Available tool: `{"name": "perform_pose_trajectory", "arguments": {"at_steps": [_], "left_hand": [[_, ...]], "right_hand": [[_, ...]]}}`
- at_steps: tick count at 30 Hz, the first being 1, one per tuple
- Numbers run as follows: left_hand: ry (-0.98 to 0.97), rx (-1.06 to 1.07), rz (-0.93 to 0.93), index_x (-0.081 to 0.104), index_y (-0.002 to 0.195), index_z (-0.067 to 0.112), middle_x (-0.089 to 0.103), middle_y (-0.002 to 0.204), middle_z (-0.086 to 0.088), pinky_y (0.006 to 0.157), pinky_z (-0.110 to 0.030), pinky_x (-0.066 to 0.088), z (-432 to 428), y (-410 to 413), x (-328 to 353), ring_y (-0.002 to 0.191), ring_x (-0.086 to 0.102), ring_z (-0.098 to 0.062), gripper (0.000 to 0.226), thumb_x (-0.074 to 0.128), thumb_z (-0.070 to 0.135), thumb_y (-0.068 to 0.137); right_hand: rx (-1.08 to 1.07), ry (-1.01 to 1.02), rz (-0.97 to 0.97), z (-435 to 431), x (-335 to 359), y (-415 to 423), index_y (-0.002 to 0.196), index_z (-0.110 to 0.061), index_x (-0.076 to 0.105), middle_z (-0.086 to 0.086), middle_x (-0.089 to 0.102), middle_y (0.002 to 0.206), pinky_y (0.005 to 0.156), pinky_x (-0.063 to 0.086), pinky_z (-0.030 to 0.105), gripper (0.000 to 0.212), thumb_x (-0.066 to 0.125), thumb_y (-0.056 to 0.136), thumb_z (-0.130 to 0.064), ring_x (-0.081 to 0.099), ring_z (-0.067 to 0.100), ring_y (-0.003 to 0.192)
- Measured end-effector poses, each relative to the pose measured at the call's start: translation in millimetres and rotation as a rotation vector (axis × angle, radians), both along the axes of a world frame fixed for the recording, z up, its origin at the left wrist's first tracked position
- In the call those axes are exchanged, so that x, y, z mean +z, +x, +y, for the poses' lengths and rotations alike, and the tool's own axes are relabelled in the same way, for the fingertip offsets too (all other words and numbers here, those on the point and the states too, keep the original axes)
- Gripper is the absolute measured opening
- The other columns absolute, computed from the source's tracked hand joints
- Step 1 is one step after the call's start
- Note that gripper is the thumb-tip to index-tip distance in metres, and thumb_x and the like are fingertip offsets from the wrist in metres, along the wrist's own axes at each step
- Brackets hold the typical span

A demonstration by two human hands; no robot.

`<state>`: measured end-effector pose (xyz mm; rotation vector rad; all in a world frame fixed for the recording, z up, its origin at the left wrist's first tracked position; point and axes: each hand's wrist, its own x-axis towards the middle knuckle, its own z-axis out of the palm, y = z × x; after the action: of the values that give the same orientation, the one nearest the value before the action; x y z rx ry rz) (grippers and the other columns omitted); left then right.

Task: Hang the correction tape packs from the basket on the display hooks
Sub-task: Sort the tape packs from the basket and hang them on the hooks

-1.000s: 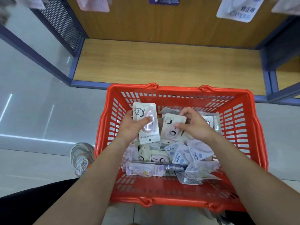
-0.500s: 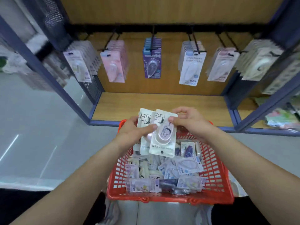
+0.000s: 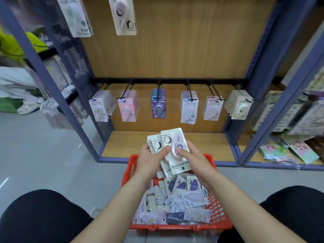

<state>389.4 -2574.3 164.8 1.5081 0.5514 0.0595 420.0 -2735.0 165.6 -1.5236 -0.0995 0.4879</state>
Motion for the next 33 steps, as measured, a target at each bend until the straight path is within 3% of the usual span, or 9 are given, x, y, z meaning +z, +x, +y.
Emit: {"name": "perform_pose_trajectory", "arguments": {"at_steps": [2,5,10,13,16,18,20,26,33], "left_hand": [[-0.034,0.039,-0.003,0.061,0.117,0.021,0.077,0.103,0.002,0.081,-0.038,0.061,-2.9,-6.0,0.9,0.089,0.076,-0.017,0.044,0.085,0.03,0.081],[-0.062,0.066,-0.011,0.061,0.12,0.017,0.077,0.106,-0.002,0.077,-0.039,0.062,-4.3,-13.6,6.0,0.088,0.077,-0.02,0.047,0.086,0.028,0.081],[-0.015,0.051,-0.014,0.057,0.119,0.018,0.075,0.109,-0.003,0.074,-0.034,0.059,1.1,-19.5,21.0,0.09,0.074,-0.018,0.046,0.084,0.023,0.082],[0.026,0.023,-0.033,0.049,0.121,0.02,0.071,0.107,0.003,0.068,-0.028,0.052,8.2,-22.4,32.3,0.089,0.07,-0.012,0.056,0.087,0.026,0.08],[0.045,0.039,-0.023,0.04,0.134,0.021,0.067,0.109,0.007,0.083,-0.035,0.055,15.7,-22.8,36.6,0.096,0.068,-0.014,0.077,0.09,0.033,0.076],[0.029,0.04,-0.017,0.037,0.135,0.022,0.068,0.112,0.004,0.095,-0.044,0.056,17.8,-22.6,37.3,0.099,0.07,-0.02,0.081,0.091,0.034,0.075],[0.033,0.03,-0.015,0.034,0.133,0.024,0.067,0.112,0.002,0.098,-0.048,0.055,18.2,-23.2,39.7,0.1,0.071,-0.022,0.082,0.09,0.034,0.075],[0.071,-0.003,-0.051,0.03,0.13,0.03,0.065,0.115,0.004,0.098,-0.048,0.055,23.2,-23.5,34.9,0.104,0.069,-0.023,0.079,0.089,0.027,0.078],[0.112,-0.158,0.09,0.061,0.121,0.015,0.076,0.105,-0.006,0.089,-0.052,0.061,43.6,-15.8,50.9,0.091,0.077,-0.025,0.069,0.093,0.036,0.063]], "right_hand": [[0.03,-0.024,0.014,0.1,6.3,-4.1,0.13,-0.039,0.061,-0.016,0.074,0.114,0.082,0.053,0.022,0.029,0.059,0.101,-0.038,0.071,0.003,0.103],[0.067,0.006,0.119,0.9,6.6,-13.6,0.128,-0.036,0.064,-0.004,0.076,0.115,0.086,0.055,0.036,0.033,0.063,0.097,-0.048,0.073,0.017,0.104],[-0.001,0.046,0.151,4.1,8.3,-19.3,0.12,-0.017,0.069,0.009,0.077,0.109,0.074,0.057,0.04,0.038,0.072,0.091,-0.041,0.075,0.025,0.09],[0.031,0.067,0.152,6.0,13.4,-19.2,0.123,-0.016,0.068,0.011,0.077,0.109,0.079,0.06,0.045,0.038,0.071,0.092,-0.038,0.075,0.029,0.093],[0.048,0.05,0.105,9.7,21.4,-19.5,0.126,-0.021,0.066,0.007,0.078,0.109,0.092,0.059,0.051,0.04,0.071,0.091,-0.041,0.075,0.028,0.099],[0.084,0.067,0.108,13.3,26.5,-20.9,0.128,-0.022,0.064,0.007,0.078,0.109,0.084,0.061,0.047,0.042,0.071,0.092,-0.041,0.075,0.028,0.098],[0.132,0.092,0.102,16.2,29.7,-22.2,0.129,-0.021,0.063,0.008,0.077,0.11,0.076,0.062,0.04,0.041,0.071,0.092,-0.037,0.075,0.027,0.097],[0.073,0.129,0.097,20.7,21.7,-13.4,0.129,-0.013,0.063,0.015,0.076,0.111,0.079,0.058,0.043,0.062,0.084,0.073,-0.027,0.074,0.033,0.098],[0.183,0.006,0.057,12.2,28.9,0.2,0.123,-0.014,0.066,0.01,0.078,0.107,0.073,0.059,0.038,0.044,0.082,0.083,-0.015,0.075,0.027,0.091]]}}
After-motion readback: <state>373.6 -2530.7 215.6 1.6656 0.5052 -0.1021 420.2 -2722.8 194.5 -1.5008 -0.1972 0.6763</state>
